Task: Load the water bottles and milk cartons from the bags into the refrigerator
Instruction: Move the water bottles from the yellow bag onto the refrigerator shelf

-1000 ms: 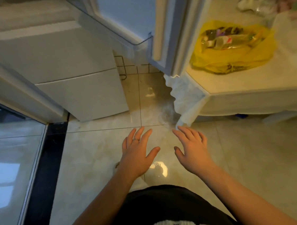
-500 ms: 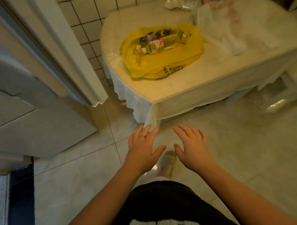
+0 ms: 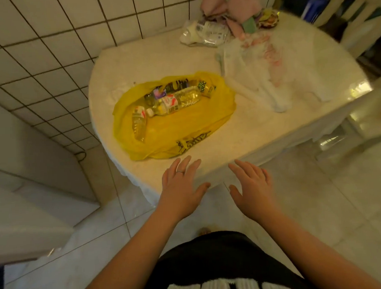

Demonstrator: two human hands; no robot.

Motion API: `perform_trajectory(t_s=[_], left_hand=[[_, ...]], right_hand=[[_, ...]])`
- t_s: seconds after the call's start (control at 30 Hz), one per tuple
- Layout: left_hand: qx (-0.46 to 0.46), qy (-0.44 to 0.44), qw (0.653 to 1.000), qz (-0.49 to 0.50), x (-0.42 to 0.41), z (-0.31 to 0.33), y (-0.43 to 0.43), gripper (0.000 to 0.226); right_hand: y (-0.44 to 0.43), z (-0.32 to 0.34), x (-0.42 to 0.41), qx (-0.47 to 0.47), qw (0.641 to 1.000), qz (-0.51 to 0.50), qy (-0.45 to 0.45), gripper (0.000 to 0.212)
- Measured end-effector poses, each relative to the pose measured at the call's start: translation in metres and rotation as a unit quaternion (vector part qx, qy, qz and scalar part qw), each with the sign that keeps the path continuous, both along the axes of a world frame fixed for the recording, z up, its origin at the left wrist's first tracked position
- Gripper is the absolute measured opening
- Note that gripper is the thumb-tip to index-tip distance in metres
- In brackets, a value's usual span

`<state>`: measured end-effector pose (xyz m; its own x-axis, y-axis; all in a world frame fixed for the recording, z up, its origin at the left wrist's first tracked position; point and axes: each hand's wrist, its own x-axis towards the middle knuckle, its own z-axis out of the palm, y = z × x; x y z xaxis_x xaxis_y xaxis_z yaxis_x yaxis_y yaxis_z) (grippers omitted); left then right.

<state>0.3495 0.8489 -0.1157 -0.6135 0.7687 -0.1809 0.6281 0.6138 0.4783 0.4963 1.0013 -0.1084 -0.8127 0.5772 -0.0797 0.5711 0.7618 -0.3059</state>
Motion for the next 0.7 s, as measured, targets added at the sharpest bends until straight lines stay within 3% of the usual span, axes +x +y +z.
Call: perform_trajectory(t_s=[0.3,0.7], left_hand=[[0.018,0.008,0.997,0.069,-0.051,0.006,0.061,0.074],[0.011,0.001,0.964,0.265,-0.109,-0.008,0.116,0.065]], right_hand=[[0.081,0.001,-0.075,-0.021,0.998,0.042,0.045,0.061],[0.170,-0.004,-0.196,-0.046,0.972,0.228,0.047,0.059]])
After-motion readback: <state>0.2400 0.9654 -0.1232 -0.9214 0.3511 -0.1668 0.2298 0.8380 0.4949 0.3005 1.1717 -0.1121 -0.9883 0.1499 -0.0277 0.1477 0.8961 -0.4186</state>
